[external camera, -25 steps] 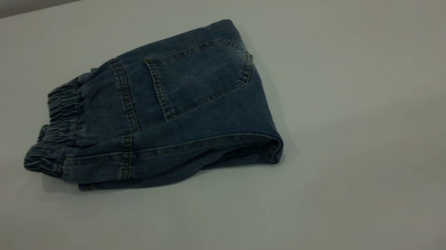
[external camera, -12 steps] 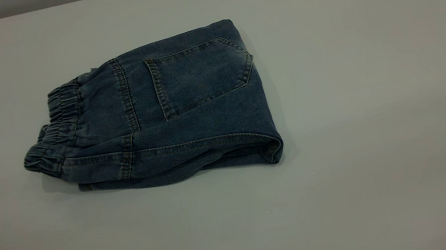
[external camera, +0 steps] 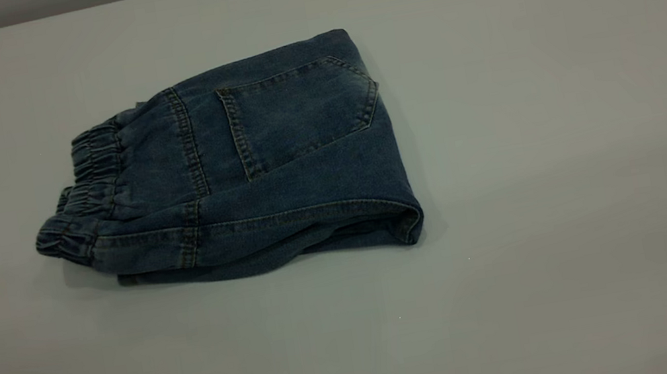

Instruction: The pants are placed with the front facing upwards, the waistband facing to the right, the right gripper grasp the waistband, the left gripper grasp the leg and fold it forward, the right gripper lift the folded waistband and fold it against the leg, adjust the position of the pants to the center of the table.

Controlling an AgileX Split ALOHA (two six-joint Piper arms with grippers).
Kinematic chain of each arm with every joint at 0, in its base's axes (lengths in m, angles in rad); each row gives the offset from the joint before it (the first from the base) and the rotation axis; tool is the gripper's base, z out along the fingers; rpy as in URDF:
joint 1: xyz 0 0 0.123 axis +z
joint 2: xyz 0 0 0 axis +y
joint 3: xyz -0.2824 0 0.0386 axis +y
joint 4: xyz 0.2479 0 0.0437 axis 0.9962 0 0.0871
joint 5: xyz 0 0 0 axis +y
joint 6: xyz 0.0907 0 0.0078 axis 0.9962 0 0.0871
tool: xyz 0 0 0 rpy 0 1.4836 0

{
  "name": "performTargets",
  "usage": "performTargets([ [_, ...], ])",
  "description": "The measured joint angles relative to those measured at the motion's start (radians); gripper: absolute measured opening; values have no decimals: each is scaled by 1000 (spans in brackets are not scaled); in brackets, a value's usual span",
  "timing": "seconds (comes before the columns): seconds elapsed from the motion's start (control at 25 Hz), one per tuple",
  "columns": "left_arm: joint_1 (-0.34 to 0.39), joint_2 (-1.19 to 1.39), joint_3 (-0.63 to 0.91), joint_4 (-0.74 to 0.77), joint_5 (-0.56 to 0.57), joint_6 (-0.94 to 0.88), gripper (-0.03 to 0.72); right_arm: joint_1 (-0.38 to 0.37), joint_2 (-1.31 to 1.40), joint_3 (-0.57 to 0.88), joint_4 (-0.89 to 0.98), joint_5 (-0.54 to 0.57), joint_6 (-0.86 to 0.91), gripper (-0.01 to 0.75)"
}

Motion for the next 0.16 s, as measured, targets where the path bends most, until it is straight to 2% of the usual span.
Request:
performTargets([
  [0.16, 0, 0, 0, 0, 0, 0, 410, 0, 0, 0, 0, 0, 0, 494],
])
